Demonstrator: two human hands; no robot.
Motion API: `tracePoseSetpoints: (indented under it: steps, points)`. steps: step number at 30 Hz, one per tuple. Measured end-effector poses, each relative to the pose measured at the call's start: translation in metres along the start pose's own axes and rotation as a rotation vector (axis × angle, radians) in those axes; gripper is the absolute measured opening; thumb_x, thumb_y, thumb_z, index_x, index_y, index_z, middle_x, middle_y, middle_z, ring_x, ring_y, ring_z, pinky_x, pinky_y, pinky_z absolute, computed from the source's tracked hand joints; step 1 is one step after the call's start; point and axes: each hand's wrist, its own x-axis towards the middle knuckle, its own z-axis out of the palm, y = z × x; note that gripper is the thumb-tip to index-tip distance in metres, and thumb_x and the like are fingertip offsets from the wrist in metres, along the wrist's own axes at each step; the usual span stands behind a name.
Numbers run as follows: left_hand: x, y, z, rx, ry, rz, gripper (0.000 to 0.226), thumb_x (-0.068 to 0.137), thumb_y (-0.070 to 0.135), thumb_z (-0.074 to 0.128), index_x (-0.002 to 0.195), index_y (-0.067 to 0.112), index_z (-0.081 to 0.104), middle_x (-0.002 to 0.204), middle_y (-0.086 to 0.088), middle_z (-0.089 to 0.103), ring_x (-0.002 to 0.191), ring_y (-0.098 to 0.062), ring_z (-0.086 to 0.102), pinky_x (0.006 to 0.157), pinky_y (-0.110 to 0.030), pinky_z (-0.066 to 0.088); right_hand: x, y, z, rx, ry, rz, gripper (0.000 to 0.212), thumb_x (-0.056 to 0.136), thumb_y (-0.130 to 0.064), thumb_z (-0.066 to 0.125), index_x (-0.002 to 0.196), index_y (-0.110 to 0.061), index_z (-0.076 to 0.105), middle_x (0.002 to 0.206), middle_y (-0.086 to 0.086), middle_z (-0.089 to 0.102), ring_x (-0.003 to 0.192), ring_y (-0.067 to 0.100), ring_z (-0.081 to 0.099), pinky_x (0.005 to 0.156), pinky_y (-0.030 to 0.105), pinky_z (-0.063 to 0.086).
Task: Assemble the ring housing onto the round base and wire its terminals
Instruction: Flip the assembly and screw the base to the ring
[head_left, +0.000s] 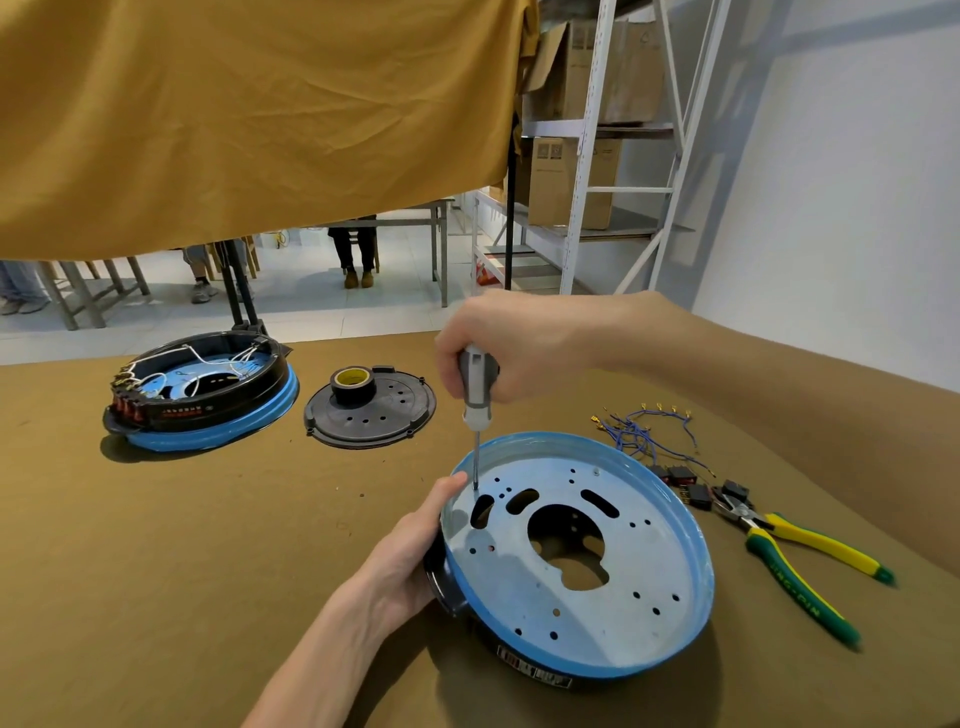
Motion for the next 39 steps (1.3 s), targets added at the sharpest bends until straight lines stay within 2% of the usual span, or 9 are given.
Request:
tracePoseSetpoints:
  steps: [3, 6, 8, 10, 12, 16, 26, 35, 39]
  points:
    - [0.000, 0.000, 0.000, 0.007, -0.004, 0.003, 0.041, 0.077, 0.064, 0.073, 0.081, 0.024, 0.085, 0.102, -0.014, 0.080, 0.083, -0.025, 0.078, 0.089, -0.042, 0.060, 0.004, 0.003, 0.004, -0.055, 0.002, 0.086, 0.007, 0.090, -0.027, 0.072, 0.093, -0.022, 0.067, 0.080, -0.002, 0.074, 0.071, 0.018, 0.072, 0.063, 0.037, 0.061]
    - [0.000, 0.001, -0.001, 0.002, -0.005, 0.007, 0.040, 0.076, 0.064, 0.073, 0.081, 0.026, 0.084, 0.102, -0.013, 0.080, 0.083, -0.025, 0.078, 0.087, -0.041, 0.061, 0.009, 0.008, 0.007, -0.172, 0.090, 0.226, 0.052, 0.099, -0.060, 0.051, 0.082, -0.013, 0.064, 0.053, 0.000, 0.069, 0.046, 0.013, 0.068, 0.045, 0.027, 0.053]
    - [0.002, 0.000, 0.000, -0.001, -0.005, 0.008, 0.040, 0.076, 0.063, 0.073, 0.079, 0.026, 0.084, 0.101, -0.013, 0.080, 0.081, -0.025, 0.078, 0.081, -0.038, 0.063, 0.007, 0.012, 0.006, -0.199, 0.078, 0.243, 0.049, 0.095, -0.067, 0.052, 0.094, -0.018, 0.062, 0.066, 0.000, 0.072, 0.057, 0.015, 0.072, 0.050, 0.030, 0.055]
    - [0.002, -0.001, -0.001, -0.004, -0.002, 0.006, 0.041, 0.078, 0.063, 0.072, 0.078, 0.024, 0.085, 0.100, -0.013, 0.080, 0.080, -0.024, 0.078, 0.078, -0.037, 0.062, 0.004, 0.014, 0.004, -0.052, 0.016, 0.207, 0.033, 0.092, -0.051, 0.066, 0.109, -0.026, 0.054, 0.087, 0.004, 0.072, 0.071, 0.020, 0.073, 0.058, 0.039, 0.060]
    - [0.004, -0.001, -0.002, -0.001, -0.009, 0.003, 0.044, 0.080, 0.062, 0.072, 0.081, 0.020, 0.085, 0.102, -0.013, 0.080, 0.082, -0.025, 0.078, 0.079, -0.038, 0.062, 0.002, 0.013, 0.007, 0.052, 0.047, 0.158, 0.024, 0.095, -0.036, 0.067, 0.109, -0.022, 0.054, 0.084, 0.005, 0.073, 0.059, 0.018, 0.073, 0.048, 0.033, 0.058]
    - [0.004, -0.002, -0.002, 0.002, -0.010, 0.003, 0.049, 0.080, 0.063, 0.072, 0.090, 0.016, 0.084, 0.103, -0.014, 0.079, 0.084, -0.027, 0.079, 0.079, -0.039, 0.062, 0.006, 0.013, 0.012, -0.081, 0.113, 0.195, 0.036, 0.100, -0.053, 0.055, 0.107, -0.018, 0.058, 0.073, 0.002, 0.074, 0.046, 0.013, 0.068, 0.044, 0.027, 0.057]
    - [0.006, -0.002, -0.002, 0.008, -0.051, 0.022, 0.048, 0.067, 0.066, 0.074, 0.086, 0.023, 0.085, 0.105, -0.014, 0.079, 0.086, -0.027, 0.078, 0.071, -0.036, 0.062, -0.006, 0.018, 0.013, 0.021, 0.079, 0.200, 0.034, 0.094, -0.041, 0.067, 0.116, -0.025, 0.046, 0.089, 0.003, 0.070, 0.059, 0.018, 0.072, 0.044, 0.025, 0.052]
    - [0.009, -0.004, -0.005, 0.010, -0.050, 0.033, 0.051, 0.068, 0.065, 0.075, 0.084, 0.017, 0.085, 0.103, -0.016, 0.079, 0.082, -0.028, 0.078, 0.064, -0.034, 0.061, -0.011, 0.015, 0.013, 0.107, 0.069, 0.200, 0.028, 0.096, -0.029, 0.067, 0.114, -0.017, 0.049, 0.075, 0.002, 0.071, 0.047, 0.011, 0.067, 0.041, 0.022, 0.050]
    - [0.009, -0.005, -0.005, 0.006, -0.063, 0.044, 0.047, 0.068, 0.066, 0.074, 0.083, 0.022, 0.084, 0.101, -0.015, 0.079, 0.081, -0.027, 0.079, 0.063, -0.033, 0.061, -0.006, 0.013, 0.019, -0.006, 0.135, 0.224, 0.033, 0.100, -0.045, 0.059, 0.104, -0.012, 0.057, 0.071, 0.005, 0.072, 0.041, 0.010, 0.065, 0.038, 0.021, 0.048]
